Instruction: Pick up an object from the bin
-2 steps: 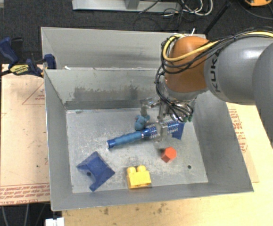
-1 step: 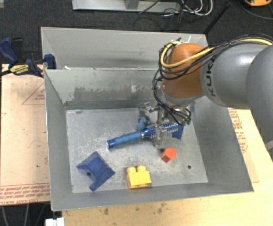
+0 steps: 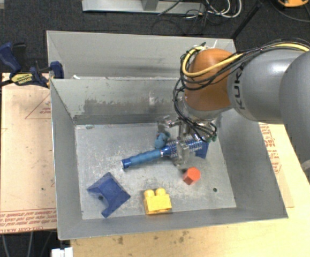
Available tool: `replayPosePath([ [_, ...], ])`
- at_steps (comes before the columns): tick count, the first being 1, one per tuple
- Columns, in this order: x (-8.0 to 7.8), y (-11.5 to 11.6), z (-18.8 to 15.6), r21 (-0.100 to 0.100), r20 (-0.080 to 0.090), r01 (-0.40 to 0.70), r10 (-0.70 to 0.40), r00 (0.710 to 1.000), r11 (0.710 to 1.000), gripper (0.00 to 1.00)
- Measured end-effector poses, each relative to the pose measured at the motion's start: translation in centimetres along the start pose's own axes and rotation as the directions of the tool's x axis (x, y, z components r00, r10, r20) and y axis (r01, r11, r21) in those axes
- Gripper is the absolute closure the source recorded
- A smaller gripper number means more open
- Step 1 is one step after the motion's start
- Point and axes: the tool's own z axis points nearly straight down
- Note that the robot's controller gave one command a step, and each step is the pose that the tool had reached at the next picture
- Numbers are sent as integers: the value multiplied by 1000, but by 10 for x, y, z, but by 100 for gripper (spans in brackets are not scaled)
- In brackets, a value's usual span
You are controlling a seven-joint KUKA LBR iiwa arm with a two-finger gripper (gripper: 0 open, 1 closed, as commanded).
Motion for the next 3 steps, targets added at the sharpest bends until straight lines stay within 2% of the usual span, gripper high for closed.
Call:
replayPosePath([
  [1,-1,0,-1,2,6,0,0,1000,1000,100],
  [2,-3,0,-54,3,2,-1,1,1000,1000,100],
  [3,-4,0,-57,1,-3,-1,1,1000,1000,100],
])
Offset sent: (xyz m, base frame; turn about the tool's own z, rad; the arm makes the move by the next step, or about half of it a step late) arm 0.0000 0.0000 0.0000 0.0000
